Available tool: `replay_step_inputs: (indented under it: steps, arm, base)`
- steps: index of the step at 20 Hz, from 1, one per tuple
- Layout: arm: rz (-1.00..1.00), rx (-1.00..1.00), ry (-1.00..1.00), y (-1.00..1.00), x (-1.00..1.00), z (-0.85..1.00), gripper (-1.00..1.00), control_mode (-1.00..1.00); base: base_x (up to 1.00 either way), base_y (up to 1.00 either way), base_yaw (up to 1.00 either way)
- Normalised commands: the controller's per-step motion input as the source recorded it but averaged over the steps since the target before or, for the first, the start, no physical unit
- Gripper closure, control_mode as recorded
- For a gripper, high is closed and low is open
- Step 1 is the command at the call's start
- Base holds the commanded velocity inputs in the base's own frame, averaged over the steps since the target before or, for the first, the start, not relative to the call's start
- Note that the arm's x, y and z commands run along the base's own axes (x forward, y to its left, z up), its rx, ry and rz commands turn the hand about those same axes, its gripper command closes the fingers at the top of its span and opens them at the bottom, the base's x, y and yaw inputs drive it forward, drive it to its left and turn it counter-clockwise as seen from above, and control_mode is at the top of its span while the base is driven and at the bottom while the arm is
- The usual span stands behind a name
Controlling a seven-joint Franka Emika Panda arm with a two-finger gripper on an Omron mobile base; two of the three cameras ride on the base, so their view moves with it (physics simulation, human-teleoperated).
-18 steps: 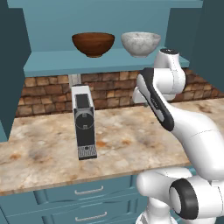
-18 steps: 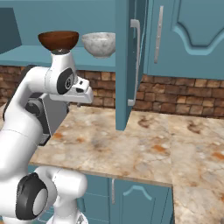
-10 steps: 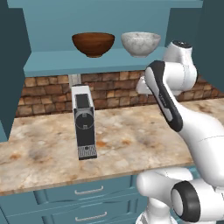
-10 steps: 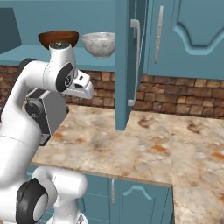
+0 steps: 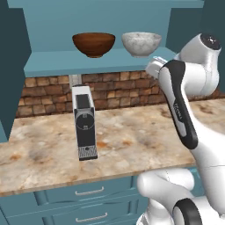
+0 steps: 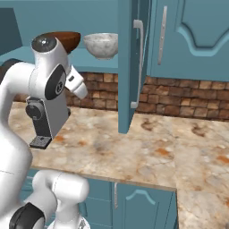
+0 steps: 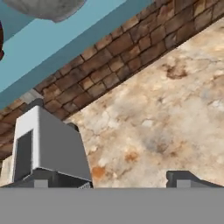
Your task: Pick up the bowls from the cabinet and place each bowl in front of a stool on the dining counter.
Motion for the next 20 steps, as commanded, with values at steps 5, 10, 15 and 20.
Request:
replay_step_inputs:
  steps: [5, 10, 15, 20]
  arm:
    - [-0.37, 0.32, -0.17, -0.14, -0.06, 0.55, -1.0, -1.0]
    - [-0.17, 0.21, -0.05, -0.18, 0.22, 0.79, -1.0, -1.0]
    - [-0.01, 0.1, 0.04, -0.34, 0.44, 0.26, -1.0, -1.0]
    - [0.0, 0.03, 0.05, -0.17, 0.57, 0.01, -1.0, -1.0]
  base:
    - [0.0, 0.0, 0.0]
    - [0.0, 0.0, 0.0]
    - [0.0, 0.0, 0.0]
    - [0.0, 0.0, 0.0]
